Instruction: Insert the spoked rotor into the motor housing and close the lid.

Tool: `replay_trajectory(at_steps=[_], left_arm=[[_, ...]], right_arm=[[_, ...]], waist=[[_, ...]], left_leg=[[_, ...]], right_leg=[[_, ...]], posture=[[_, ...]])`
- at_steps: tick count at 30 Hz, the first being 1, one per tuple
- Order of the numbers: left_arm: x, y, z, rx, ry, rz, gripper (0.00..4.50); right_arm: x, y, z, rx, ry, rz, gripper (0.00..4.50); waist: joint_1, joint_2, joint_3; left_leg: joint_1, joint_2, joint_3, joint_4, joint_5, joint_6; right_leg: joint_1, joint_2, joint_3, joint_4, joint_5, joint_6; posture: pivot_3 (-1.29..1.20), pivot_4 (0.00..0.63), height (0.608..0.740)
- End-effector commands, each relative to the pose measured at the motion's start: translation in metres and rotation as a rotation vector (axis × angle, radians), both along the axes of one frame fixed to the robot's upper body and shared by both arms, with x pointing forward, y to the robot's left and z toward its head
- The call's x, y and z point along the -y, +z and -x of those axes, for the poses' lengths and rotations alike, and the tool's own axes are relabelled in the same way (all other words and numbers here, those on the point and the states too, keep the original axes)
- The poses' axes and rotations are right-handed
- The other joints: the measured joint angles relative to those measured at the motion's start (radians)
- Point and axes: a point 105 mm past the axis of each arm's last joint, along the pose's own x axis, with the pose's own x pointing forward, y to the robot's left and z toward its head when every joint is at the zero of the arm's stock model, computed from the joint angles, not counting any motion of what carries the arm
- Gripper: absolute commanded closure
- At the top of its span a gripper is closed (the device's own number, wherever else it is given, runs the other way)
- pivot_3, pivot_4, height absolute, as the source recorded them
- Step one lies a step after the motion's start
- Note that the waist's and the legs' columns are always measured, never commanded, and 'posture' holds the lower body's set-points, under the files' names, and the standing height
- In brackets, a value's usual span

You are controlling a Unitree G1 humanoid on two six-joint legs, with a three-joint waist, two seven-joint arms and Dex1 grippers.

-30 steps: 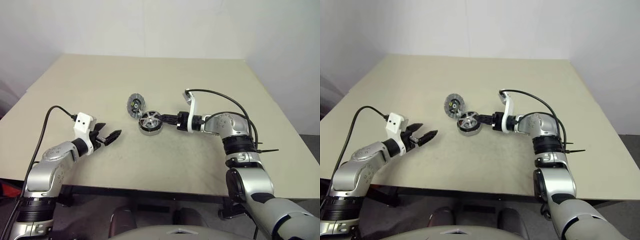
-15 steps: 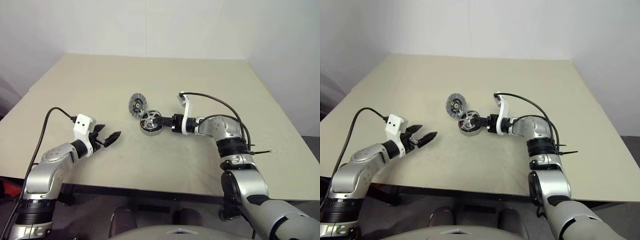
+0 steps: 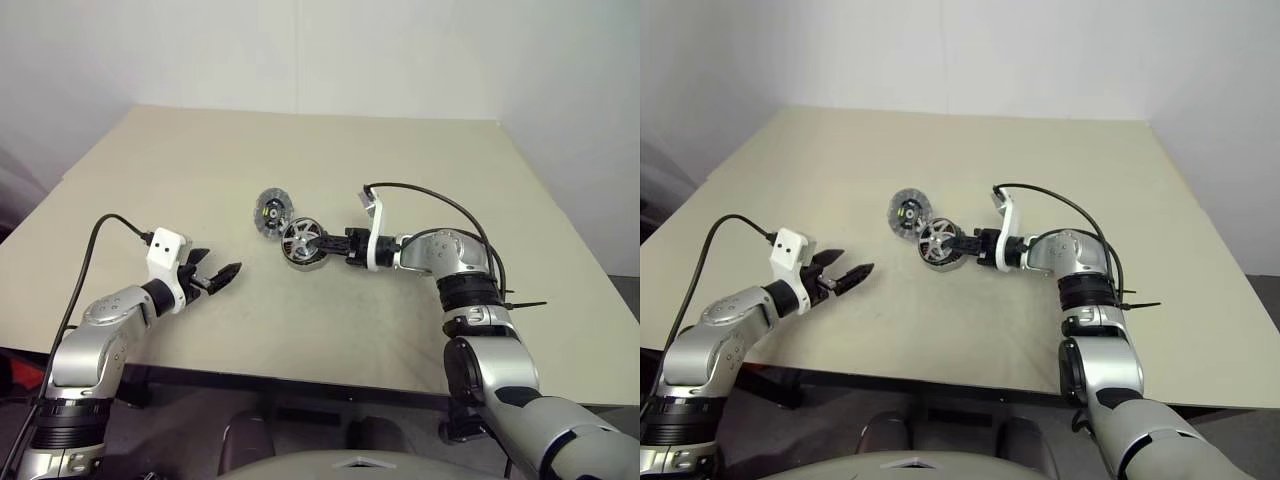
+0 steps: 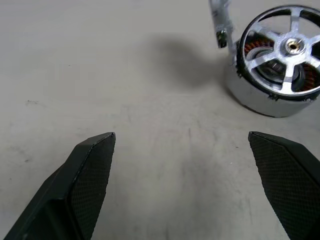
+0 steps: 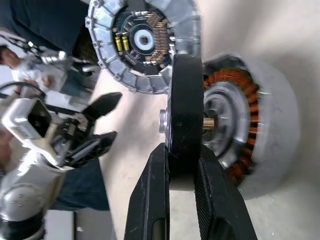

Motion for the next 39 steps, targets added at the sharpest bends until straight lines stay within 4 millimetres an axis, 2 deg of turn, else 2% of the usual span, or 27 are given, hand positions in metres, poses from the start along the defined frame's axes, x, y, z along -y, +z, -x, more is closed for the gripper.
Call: replay_trajectory(at_steps=[1, 6, 14, 20, 24, 29, 39], left_arm=[[0.002, 0.013, -0.002, 0.054, -0.011, -0.012, 0.0], [0.002, 0.012, -0.002, 0.052, -0.013, -0.01, 0.0], [0.001, 0.012, -0.002, 0.049, -0.012, -0.013, 0.0], [0.002, 0.011, -0.002, 0.045, -0.017, -0.014, 0.0], [0.003, 0.01, -0.003, 0.043, -0.022, -0.015, 0.0], [0.004, 0.01, -0.004, 0.043, -0.028, -0.017, 0.0], [0.004, 0.011, -0.005, 0.045, -0.032, -0.024, 0.0]], right_arm=[[-0.003, 0.036, -0.008, 0.012, -0.005, -0.129, 4.08], [-0.001, 0.041, -0.012, -0.029, -0.028, -0.174, 4.08], [0.011, 0.035, -0.021, -0.018, -0.111, -0.136, 4.08], [0.042, 0.031, -0.04, 0.022, -0.27, -0.085, 4.08], [0.054, 0.032, -0.047, 0.021, -0.329, -0.086, 4.08], [0.068, 0.015, -0.054, 0.006, -0.414, -0.017, 4.08], [0.083, -0.01, -0.061, 0.043, -0.509, 0.103, 4.08]], waist=[[-0.001, 0.0, 0.0], [0.0, 0.0, 0.0], [0.001, 0.0, 0.0], [0.003, 0.0, 0.0], [0.0, 0.001, 0.0], [0.0, 0.001, 0.0], [0.0, 0.001, 0.0]], left_leg=[[0.0, 0.0, 0.0, 0.0, 0.0, 0.0], [0.0, 0.0, 0.0, 0.0, 0.0, 0.0], [0.0, 0.0, 0.0, 0.0, 0.0, 0.0], [0.0, 0.0, 0.0, 0.0, 0.0, 0.0], [-0.001, 0.0, 0.0, 0.0, 0.0, 0.0], [-0.001, 0.0, 0.0, 0.0, 0.0, 0.0], [-0.002, 0.0, 0.0, 0.0, 0.0, 0.0]], right_leg=[[-0.001, 0.0, 0.0, 0.0, 0.0, 0.0], [-0.001, 0.0, 0.0, 0.0, 0.0, 0.0], [-0.001, 0.0, 0.0, 0.0, 0.0, 0.0], [0.0, 0.0, 0.0, 0.0, 0.0, 0.0], [0.0, 0.0, 0.0, 0.0, 0.0, 0.0], [-0.001, 0.0, 0.0, 0.0, 0.0, 0.0], [-0.001, 0.0, 0.0, 0.001, 0.0, 0.0]], posture=[[0.0, 0.0, 0.74], [0.0, 0.0, 0.74], [0.0, 0.0, 0.74], [0.0, 0.0, 0.74], [0.0, 0.0, 0.74], [0.0, 0.0, 0.74], [0.0, 0.0, 0.74]])
